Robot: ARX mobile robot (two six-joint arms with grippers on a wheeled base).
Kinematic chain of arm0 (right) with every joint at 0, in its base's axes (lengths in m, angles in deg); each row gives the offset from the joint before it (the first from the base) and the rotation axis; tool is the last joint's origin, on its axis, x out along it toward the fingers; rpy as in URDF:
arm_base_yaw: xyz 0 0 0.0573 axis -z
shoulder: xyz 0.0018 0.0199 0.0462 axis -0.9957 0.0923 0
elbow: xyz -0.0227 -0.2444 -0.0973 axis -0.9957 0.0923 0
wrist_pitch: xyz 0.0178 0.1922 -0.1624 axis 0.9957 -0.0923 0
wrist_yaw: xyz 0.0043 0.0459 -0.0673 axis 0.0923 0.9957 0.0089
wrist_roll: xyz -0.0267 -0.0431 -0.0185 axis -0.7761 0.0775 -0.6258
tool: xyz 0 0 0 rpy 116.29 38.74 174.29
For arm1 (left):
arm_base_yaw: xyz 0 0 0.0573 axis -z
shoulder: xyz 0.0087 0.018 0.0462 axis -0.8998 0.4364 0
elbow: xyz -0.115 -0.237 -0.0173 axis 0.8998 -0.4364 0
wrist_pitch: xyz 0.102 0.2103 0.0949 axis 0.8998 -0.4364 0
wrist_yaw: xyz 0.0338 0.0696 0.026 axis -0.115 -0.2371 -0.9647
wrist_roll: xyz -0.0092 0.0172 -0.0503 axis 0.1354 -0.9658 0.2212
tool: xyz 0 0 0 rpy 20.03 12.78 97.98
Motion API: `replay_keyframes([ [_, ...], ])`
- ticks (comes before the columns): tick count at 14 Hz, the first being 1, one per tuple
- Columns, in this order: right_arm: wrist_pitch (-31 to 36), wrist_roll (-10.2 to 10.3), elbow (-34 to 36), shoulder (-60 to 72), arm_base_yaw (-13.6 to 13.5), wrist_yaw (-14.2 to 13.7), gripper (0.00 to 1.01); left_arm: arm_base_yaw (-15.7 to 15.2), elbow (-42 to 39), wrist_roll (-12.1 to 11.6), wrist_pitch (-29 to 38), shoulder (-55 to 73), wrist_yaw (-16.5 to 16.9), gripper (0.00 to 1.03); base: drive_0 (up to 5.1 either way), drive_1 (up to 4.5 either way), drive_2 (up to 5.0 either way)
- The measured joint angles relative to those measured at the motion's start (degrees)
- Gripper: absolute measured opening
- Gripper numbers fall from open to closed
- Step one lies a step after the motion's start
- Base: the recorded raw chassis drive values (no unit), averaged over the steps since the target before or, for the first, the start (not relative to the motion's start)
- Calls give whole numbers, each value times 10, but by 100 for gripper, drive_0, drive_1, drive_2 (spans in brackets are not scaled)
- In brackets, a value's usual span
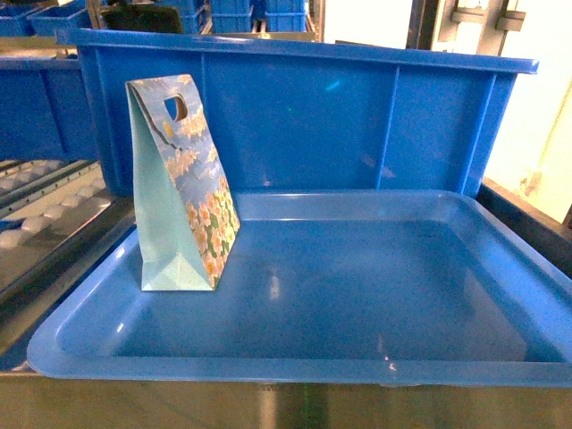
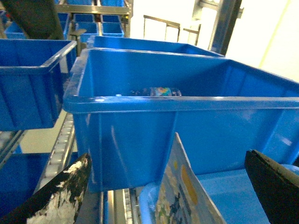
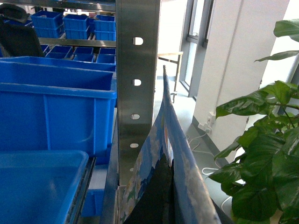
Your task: Move flower gift bag to table near conveyor
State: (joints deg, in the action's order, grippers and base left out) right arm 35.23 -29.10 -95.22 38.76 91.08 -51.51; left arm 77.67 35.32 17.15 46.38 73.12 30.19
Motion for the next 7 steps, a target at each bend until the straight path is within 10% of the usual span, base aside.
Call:
replay_keyframes([
  [7, 0, 0, 0, 0, 0, 0, 2, 117, 63, -21, -16, 158, -174, 98, 0, 0, 0],
])
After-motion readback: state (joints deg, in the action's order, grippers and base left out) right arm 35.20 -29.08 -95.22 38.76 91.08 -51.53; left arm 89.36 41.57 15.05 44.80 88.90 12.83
